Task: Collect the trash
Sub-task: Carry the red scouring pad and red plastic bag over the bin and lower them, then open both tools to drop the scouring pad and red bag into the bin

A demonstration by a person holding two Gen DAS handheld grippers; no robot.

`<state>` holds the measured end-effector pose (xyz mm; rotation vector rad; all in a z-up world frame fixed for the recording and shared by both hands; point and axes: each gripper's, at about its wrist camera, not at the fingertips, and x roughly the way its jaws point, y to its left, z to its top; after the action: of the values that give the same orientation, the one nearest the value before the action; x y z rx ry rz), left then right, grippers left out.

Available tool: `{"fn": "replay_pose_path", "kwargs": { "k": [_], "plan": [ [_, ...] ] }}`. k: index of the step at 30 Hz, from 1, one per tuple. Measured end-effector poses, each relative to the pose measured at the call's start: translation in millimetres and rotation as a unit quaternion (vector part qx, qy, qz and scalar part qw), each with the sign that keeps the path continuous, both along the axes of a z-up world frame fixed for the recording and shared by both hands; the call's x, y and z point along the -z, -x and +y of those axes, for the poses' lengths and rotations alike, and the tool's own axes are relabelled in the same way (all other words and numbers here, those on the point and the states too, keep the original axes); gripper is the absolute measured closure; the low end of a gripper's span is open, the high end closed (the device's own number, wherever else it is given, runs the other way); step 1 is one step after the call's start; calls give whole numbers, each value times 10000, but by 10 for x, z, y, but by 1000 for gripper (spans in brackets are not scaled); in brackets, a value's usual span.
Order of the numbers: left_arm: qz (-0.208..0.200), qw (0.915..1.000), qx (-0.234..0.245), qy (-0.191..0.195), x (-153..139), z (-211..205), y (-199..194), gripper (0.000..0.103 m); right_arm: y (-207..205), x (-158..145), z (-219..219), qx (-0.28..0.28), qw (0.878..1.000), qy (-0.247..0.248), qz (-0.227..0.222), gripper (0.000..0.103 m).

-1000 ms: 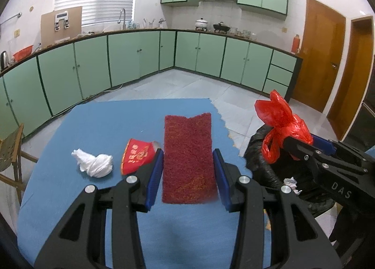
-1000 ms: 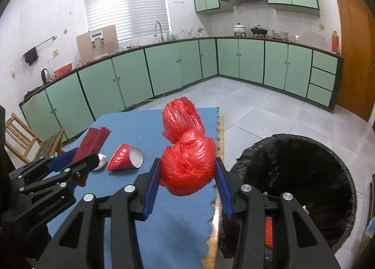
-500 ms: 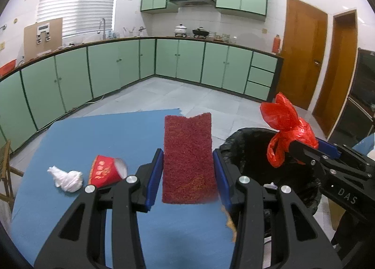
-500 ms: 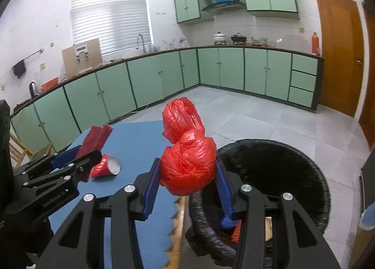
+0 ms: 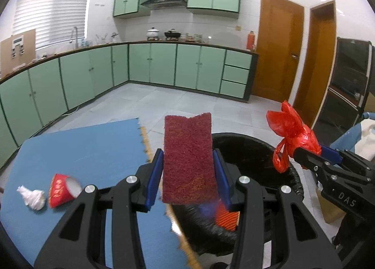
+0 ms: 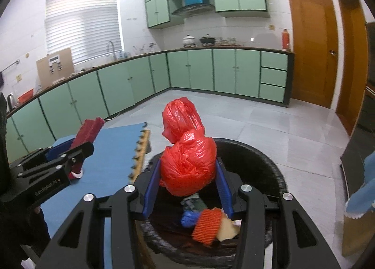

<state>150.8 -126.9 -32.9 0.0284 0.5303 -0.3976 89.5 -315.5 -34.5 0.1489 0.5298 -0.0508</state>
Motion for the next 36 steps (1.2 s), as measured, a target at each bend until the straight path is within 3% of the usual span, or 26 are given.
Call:
{"fn": "replay_pose_path", "kwargs": {
  "k": [13, 29, 30, 31, 32, 34, 36],
  "plan": [
    [83, 9988, 473, -39, 298, -811, -292, 62, -62, 250, -631, 447, 9988, 57, 213, 58],
    [436, 9962, 651, -385, 718, -1151, -734, 59, -419, 805, -937, 493, 9961, -76, 727, 54],
    [447, 9960, 674, -391, 720, -1160, -733, 55, -421, 821, -937, 506, 9959, -59, 745, 49],
    [439, 9959, 674, -407, 717, -1167, -736, 43, -427, 837, -937, 525, 9956, -31, 772, 46],
    [404, 9961, 680, -385, 708, -1158, -723, 38, -424, 850, -938, 544, 9955, -10, 779, 41],
    [380, 9962, 697, -372, 695, -1148, -712, 35, -413, 865, -937, 589, 9950, 29, 801, 34],
    [380, 9964, 683, -331, 667, -1119, -707, 34, -402, 860, -929, 680, 9943, 74, 819, 20]
  ]
}}
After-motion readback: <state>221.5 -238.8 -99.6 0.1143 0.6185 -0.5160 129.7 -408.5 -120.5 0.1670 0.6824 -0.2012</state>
